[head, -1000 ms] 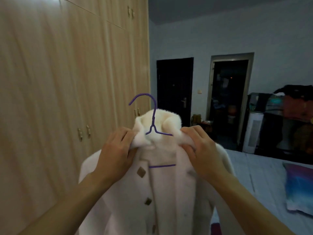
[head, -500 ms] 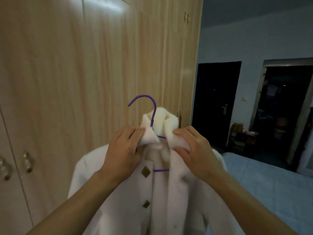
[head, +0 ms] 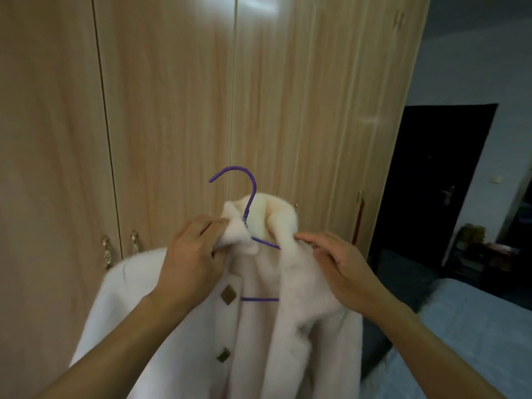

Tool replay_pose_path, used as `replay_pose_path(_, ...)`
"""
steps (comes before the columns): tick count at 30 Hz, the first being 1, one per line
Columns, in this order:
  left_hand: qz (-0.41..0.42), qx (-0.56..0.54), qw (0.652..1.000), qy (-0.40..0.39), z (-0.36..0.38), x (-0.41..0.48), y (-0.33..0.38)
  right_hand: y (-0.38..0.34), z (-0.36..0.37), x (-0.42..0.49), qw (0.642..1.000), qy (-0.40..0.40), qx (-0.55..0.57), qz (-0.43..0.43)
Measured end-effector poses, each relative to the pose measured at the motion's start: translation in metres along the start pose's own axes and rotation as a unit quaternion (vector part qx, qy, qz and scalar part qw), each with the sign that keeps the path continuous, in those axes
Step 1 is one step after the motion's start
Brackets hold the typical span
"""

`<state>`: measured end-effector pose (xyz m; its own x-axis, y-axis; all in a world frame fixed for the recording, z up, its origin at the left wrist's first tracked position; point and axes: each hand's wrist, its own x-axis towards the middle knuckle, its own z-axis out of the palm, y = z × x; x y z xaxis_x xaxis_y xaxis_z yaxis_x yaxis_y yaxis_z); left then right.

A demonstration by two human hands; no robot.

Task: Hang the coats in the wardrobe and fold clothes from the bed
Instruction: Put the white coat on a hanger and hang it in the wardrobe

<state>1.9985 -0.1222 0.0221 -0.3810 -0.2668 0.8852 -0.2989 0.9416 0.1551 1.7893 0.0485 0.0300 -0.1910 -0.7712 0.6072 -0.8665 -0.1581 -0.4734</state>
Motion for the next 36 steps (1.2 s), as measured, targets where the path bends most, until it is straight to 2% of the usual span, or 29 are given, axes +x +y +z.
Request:
replay_pose_path(9, -0.064, 0.061, 0.996, -0.003, 0.012, 0.008, -0.043, 0.038, 0.023, 0.053, 0.993, -0.091, 0.076, -0.015)
replay_pose_path(15, -0.053, 0.083, 0.995, -0.003, 0.041, 0.031, -0.059, 0.07, 0.057, 0.099, 0.994, 0.038, 0.044, -0.095)
replay_pose_path(17, -0.053, 0.092, 0.994, -0.01, 0.049, 0.035, -0.065, 0.081, 0.065, 0.115, 0.992, 0.048, 0.034, -0.108)
replay_pose_path(21, -0.057, 0.124, 0.99, -0.03, 0.058, 0.037, -0.08, 0.094, 0.085, 0.139, 0.99, 0.011, 0.05, -0.13)
replay_pose_path(30, -0.033, 0.194, 0.98, 0.026, 0.052, 0.033, -0.114, 0.095, 0.139, 0.19, 0.979, -0.03, 0.134, -0.153)
replay_pose_path(36, -0.047, 0.219, 0.973, 0.06, 0.031, 0.029, -0.162, 0.082, 0.151, 0.227, 0.953, -0.17, 0.168, -0.187)
